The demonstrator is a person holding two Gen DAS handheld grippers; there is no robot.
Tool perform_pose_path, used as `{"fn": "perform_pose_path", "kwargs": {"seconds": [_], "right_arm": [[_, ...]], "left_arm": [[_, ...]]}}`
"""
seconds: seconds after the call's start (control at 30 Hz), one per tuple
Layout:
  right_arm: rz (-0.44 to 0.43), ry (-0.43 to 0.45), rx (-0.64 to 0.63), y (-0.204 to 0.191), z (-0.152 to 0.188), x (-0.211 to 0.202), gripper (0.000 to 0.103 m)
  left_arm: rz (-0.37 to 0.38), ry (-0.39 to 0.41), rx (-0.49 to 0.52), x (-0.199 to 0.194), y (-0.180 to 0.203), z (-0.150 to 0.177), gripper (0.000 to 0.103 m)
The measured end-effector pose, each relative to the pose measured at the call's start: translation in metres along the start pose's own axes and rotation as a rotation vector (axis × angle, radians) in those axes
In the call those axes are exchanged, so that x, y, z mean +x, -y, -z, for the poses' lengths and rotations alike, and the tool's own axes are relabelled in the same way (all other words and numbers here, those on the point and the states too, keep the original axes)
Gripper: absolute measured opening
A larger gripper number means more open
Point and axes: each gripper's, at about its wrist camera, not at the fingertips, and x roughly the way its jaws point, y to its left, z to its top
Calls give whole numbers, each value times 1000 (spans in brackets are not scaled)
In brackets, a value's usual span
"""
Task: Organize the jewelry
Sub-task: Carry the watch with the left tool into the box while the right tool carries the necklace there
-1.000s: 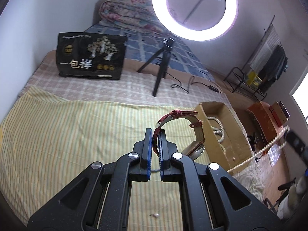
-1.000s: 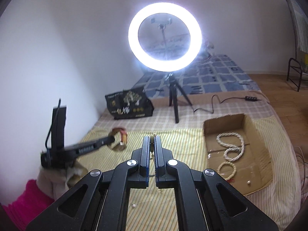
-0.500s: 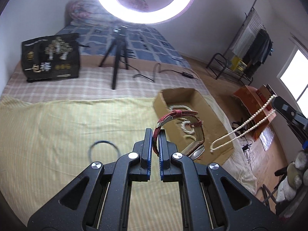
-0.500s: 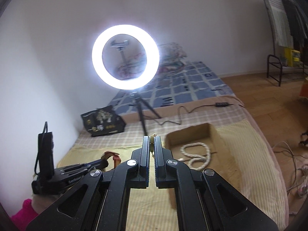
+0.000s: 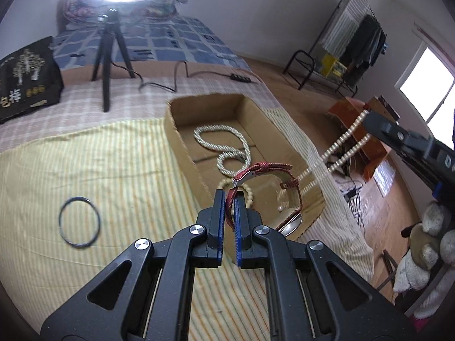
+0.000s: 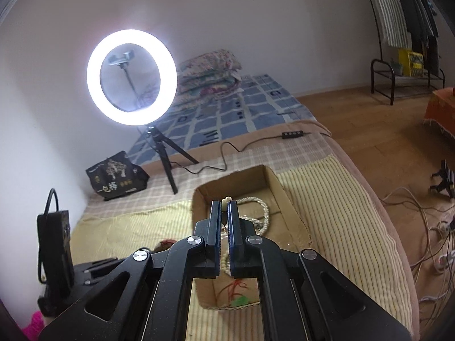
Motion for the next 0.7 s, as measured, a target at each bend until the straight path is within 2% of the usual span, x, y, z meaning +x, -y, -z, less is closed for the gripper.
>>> {"fn": "perform_pose_path", "kwargs": {"seconds": [0.27, 0.53, 0.63, 0.7], "right_arm": [[36, -56, 56, 27, 7, 28, 3], [53, -90, 71, 34, 14, 40, 3], [50, -108, 75, 35, 15, 43, 3], [63, -112, 74, 36, 17, 44, 10]], "left_arm": [[-4, -58, 55, 21, 18, 16, 4], [-6, -91, 95, 31, 27, 25, 4], [-9, -95, 104, 32, 28, 26, 9], [-15, -98, 108, 32, 28, 26, 19]]}}
